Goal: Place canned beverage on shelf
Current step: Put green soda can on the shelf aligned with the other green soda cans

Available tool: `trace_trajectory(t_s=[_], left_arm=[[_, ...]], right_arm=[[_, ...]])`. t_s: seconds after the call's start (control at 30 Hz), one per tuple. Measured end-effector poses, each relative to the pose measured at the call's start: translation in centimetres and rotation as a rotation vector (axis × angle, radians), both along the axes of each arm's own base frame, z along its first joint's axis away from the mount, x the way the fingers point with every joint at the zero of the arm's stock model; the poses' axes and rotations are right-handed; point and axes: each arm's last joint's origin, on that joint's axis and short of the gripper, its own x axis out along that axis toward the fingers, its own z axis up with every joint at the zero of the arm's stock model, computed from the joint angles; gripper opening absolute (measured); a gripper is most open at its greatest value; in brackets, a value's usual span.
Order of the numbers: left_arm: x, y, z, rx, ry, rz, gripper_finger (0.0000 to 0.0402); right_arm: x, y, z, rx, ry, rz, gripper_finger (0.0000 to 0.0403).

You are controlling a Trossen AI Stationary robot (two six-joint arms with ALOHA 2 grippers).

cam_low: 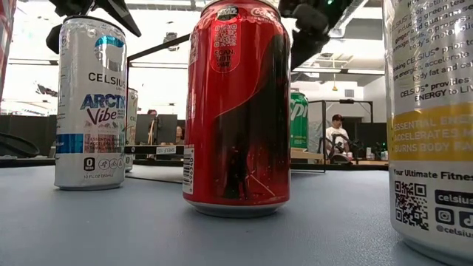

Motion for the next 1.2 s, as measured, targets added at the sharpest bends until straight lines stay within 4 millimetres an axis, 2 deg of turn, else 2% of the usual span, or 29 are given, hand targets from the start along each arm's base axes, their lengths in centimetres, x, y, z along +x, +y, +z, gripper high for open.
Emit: trace_trajectory(t_s=[0.13, 0.43, 0.6, 0.9, 1.2], left_arm=[[0.0, 0.0, 0.0, 0.003, 0.002, 0.002, 0.033], [-0.1, 0.1, -0.1, 0.023, 0.016, 0.018, 0.033], [-0.2, 0.1, -0.1, 0.033, 0.018, 0.027, 0.033], [-0.2, 0.2, -0.1, 0.037, 0.017, 0.032, 0.033], [-0.2, 0.2, -0.1, 0.038, 0.016, 0.033, 0.033]], right_arm=[[0.4, -0.8, 0.1, -0.013, -0.035, -0.023, 0.0], [-0.5, -1.1, -0.9, -0.004, 0.106, -0.018, 0.0], [-1.1, -1.5, -1.2, 0.011, 0.164, -0.055, 0.0], [-1.6, -2.1, -1.3, -0.06, 0.191, -0.181, 0.0], [-0.8, 0.0, -1.0, -0.03, 0.134, -0.066, 0.0]])
